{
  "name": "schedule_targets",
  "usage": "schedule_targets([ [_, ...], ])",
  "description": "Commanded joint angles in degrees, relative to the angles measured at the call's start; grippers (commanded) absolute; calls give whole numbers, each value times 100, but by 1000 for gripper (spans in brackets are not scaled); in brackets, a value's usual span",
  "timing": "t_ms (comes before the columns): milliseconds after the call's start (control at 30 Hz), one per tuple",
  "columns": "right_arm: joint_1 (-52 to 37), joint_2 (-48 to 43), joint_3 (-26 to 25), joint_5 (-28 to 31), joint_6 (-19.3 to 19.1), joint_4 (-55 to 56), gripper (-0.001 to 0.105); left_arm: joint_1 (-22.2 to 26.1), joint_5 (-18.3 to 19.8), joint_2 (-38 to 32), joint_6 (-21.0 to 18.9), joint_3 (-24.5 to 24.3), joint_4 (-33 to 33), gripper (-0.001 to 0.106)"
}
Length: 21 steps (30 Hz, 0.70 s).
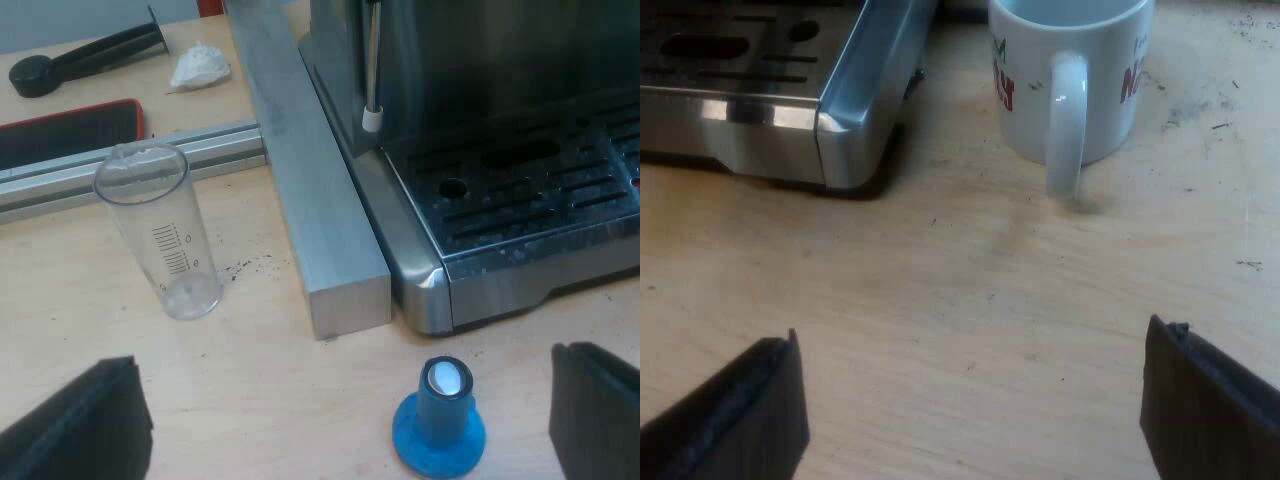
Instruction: Grind coffee beans and then tamp
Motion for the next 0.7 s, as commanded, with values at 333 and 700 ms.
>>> schedule_targets([
  [333,105,199,-635,27,390,158,71,-22,380,-317,-11,-307,-27,84],
  [700,1069,1440,-1677,-432,406,736,71,-550,1584,978,-380,-874,-588,86],
])
